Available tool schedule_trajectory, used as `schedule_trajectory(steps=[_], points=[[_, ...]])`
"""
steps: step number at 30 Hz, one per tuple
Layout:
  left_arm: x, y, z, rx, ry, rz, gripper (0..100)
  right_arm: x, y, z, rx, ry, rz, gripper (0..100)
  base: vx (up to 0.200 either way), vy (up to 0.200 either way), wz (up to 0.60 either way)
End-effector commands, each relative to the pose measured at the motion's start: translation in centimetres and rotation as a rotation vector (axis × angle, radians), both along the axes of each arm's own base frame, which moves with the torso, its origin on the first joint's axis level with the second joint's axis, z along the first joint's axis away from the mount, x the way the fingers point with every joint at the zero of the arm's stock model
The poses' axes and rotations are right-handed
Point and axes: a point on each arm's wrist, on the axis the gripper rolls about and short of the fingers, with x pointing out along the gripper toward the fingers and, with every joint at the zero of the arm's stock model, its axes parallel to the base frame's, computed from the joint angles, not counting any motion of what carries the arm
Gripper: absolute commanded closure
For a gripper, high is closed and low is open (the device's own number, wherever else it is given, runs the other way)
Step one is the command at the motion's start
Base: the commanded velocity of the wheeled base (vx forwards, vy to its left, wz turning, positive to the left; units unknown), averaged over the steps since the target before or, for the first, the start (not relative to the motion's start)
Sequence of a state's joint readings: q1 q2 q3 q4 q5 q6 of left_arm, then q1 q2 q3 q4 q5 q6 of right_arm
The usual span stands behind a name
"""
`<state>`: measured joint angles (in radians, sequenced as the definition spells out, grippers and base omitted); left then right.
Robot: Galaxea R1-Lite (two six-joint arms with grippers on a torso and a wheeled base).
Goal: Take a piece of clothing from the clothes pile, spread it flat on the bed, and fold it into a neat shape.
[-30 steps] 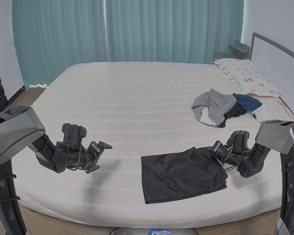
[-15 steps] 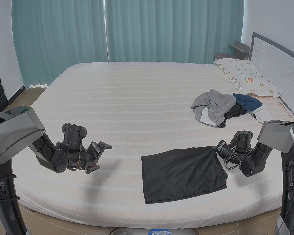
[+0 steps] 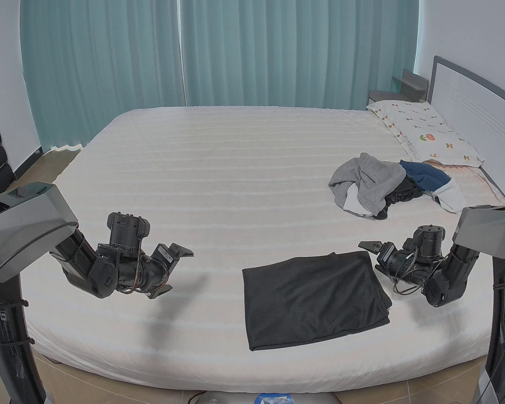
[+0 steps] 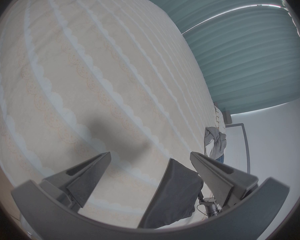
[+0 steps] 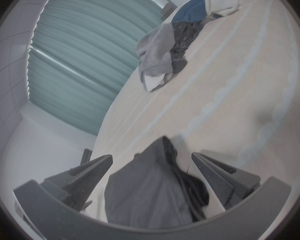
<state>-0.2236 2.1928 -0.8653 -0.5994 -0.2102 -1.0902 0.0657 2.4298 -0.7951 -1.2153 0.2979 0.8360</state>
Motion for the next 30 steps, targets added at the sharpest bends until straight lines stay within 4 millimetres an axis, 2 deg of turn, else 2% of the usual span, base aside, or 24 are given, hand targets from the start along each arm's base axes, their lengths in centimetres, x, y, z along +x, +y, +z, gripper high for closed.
schedule_trajectory(steps=[1,2,4,7,22,23,30], points=[[0.0,0.0,-0.1,0.001,0.004,0.000,0,-3.2,-1.8,2.8,0.000,-0.016,0.103,0,0.000,0.000,0.00],[0.0,0.0,-0.1,0.001,0.004,0.000,0,-3.2,-1.8,2.8,0.000,-0.016,0.103,0,-0.200,0.000,0.00],[0.0,-0.1,0.0,0.000,0.002,-0.002,0,-4.7,-2.6,2.1,-0.046,0.000,0.174,0,-0.200,0.000,0.00],[0.0,-0.1,0.0,0.000,0.002,-0.002,0,-5.3,-2.6,1.5,-0.083,0.006,0.218,0,-0.200,0.000,0.00],[-0.1,-0.1,-0.1,0.001,0.004,-0.002,0,-5.8,-1.7,-0.2,-0.115,0.044,0.265,0,0.000,0.000,0.00],[0.0,-0.1,-0.1,0.000,0.002,-0.002,0,-5.9,-1.8,-0.2,-0.117,0.051,0.268,100,0.000,0.000,0.00],[0.0,-0.1,0.0,0.001,0.002,0.000,0,-7.1,-1.9,-0.2,-0.156,0.060,0.291,100,0.000,0.000,0.00]])
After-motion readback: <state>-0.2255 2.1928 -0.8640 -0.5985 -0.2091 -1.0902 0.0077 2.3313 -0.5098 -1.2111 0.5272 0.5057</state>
